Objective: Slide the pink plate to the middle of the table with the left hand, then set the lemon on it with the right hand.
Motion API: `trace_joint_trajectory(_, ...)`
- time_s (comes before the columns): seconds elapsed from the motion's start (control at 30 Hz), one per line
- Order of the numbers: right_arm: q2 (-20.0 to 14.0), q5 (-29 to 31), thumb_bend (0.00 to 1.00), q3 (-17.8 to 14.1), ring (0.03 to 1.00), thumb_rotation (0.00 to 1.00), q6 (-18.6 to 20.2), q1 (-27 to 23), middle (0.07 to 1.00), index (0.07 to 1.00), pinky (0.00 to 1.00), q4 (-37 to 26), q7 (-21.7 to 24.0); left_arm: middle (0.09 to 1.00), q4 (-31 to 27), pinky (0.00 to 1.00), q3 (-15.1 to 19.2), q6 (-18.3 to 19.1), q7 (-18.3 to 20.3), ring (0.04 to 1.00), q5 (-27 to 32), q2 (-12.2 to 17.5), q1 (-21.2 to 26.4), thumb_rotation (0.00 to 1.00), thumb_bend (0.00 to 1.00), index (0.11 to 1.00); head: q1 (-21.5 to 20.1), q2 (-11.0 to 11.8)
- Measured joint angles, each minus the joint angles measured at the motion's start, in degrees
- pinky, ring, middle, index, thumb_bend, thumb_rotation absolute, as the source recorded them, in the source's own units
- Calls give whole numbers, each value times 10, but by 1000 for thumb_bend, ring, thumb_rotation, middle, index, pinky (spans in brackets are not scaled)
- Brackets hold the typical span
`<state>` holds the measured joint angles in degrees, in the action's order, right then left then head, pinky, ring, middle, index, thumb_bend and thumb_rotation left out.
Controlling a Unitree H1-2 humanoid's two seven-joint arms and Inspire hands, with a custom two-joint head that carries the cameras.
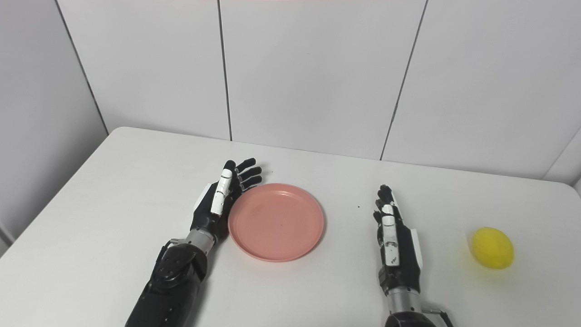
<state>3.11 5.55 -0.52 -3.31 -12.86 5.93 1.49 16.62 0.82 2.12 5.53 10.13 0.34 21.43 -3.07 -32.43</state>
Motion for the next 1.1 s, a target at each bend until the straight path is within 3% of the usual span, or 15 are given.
trace_joint_trajectory(0.23,4,-21,777,16,999,1000,2,-3,977,954,1000,0,-2,862,-12,868,-1,2,-2,864,-2,-16,-10,1000,604,856,-30,-4)
trace_joint_trajectory(0.63,4,-42,757,36,1000,1000,4,-13,1000,1000,1000,0,0,848,-5,833,-4,-35,-23,845,-27,-38,-21,1000,584,839,-73,-5)
trace_joint_trajectory(1.1,-3,-45,746,45,1000,1000,13,-20,1000,1000,1000,-4,5,936,-17,932,-37,-35,-1,941,-27,-36,-33,1000,593,935,-94,-11)
